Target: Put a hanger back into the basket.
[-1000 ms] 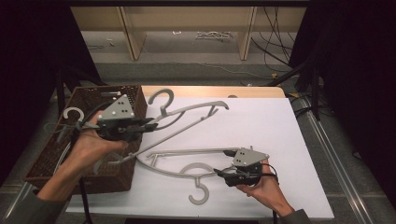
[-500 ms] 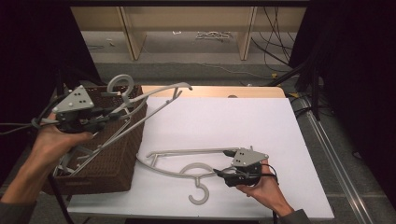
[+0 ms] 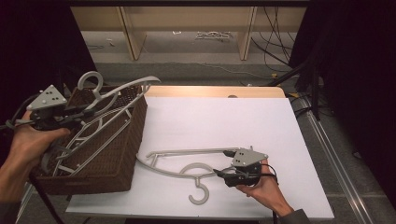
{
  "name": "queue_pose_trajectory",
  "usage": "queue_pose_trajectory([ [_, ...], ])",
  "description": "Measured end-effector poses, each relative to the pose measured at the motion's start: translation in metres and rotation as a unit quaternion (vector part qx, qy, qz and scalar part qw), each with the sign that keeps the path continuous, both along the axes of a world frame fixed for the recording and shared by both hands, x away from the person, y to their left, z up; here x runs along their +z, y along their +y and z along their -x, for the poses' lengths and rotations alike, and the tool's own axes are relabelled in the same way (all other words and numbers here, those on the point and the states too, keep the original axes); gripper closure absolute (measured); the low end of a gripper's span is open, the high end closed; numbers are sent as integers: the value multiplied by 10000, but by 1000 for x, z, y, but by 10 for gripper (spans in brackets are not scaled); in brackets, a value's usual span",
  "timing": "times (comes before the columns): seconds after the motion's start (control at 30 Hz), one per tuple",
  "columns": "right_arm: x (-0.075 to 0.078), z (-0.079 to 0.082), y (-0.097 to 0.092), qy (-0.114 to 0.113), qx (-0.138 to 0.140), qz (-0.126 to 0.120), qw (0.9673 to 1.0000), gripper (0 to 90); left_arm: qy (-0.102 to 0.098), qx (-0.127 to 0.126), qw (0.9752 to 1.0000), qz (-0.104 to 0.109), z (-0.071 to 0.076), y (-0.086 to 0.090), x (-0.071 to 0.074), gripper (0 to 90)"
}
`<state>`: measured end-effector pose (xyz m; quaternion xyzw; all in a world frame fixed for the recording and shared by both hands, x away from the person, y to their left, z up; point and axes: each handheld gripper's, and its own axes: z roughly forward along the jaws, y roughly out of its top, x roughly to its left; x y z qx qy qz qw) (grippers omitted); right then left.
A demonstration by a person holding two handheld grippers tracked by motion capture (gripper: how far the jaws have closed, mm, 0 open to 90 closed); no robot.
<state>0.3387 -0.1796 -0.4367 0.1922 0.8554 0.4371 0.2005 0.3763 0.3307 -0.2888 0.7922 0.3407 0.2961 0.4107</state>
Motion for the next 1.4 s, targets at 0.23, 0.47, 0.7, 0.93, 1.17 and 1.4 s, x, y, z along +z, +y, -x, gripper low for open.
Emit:
queue_pose_trajectory([
  [0.23,-1,0,0,-15,5,39,10000,318,-58,40,10000,6,-6,21,-8,791],
  [0.47,-1,0,0,4,-14,22,10000,312,-28,212,9998,-54,-9,39,-16,791],
  [0.7,-2,0,0,15,-30,29,10000,291,38,424,9990,-156,-11,51,-25,791],
  [0.93,-2,-1,0,19,-137,38,9999,244,212,479,9981,-335,-13,58,-32,791],
  [1.17,-2,-1,0,51,-128,40,9999,243,402,509,9971,-395,-19,60,-41,791],
  [1.4,-2,-1,0,28,-146,31,9999,244,650,357,9944,-749,-30,56,-51,791],
])
